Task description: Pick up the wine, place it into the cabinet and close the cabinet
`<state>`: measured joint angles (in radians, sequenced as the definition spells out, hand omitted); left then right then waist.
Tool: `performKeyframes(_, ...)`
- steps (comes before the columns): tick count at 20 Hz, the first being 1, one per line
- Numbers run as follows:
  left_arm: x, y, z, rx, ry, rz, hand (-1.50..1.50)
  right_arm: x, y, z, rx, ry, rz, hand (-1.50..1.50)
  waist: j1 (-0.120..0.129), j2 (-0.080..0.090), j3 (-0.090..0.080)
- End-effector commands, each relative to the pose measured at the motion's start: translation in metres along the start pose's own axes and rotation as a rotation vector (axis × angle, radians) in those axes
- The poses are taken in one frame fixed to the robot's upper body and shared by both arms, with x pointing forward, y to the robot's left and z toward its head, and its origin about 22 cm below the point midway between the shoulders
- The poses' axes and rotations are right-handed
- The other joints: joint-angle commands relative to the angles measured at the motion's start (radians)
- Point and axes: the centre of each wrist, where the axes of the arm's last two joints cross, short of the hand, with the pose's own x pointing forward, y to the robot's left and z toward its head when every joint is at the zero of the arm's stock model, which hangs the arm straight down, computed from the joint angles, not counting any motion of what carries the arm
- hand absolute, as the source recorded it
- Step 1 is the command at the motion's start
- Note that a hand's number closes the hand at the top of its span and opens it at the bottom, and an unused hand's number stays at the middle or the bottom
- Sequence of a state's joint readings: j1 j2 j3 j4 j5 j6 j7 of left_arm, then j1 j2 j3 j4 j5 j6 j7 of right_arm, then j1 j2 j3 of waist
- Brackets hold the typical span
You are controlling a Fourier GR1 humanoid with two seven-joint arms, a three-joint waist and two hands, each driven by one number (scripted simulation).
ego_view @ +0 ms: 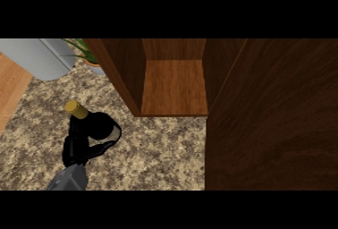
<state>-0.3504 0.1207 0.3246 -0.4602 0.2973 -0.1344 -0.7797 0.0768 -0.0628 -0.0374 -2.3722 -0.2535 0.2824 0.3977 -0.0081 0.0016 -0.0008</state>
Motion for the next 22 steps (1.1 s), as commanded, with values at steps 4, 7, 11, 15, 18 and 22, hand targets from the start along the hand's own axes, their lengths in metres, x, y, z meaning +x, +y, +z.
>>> performKeyframes(4,-0.008,0.000,0.004,-0.030,0.012,0.038,-1.50,-0.016,-0.006,-0.004,-0.008,-0.002,-0.020,-1.50,0.003,0.000,0.000)
performKeyframes(7,-0.006,0.006,0.001,-0.036,0.008,0.046,1.50,0.008,-0.011,-0.012,-0.002,-0.001,-0.005,-1.50,0.003,0.000,0.000)
performKeyframes(11,-0.009,-0.020,-0.010,-0.047,0.012,0.046,1.50,0.001,0.005,-0.004,0.001,-0.011,-0.022,-1.50,-0.006,0.002,-0.001)
performKeyframes(15,-0.018,-0.021,0.002,-0.065,0.036,0.046,1.50,0.004,0.000,0.000,-0.004,0.004,0.011,-1.50,-0.003,0.001,0.000)
performKeyframes(18,-0.010,-0.003,-0.003,-0.069,-0.009,0.026,1.50,-0.021,0.002,-0.008,-0.015,0.011,0.012,-1.50,-0.006,0.003,-0.001)
performKeyframes(22,-0.039,0.013,0.062,-0.167,0.021,0.035,1.50,0.002,-0.011,-0.002,-0.025,0.005,0.020,-1.50,0.018,-0.007,0.002)
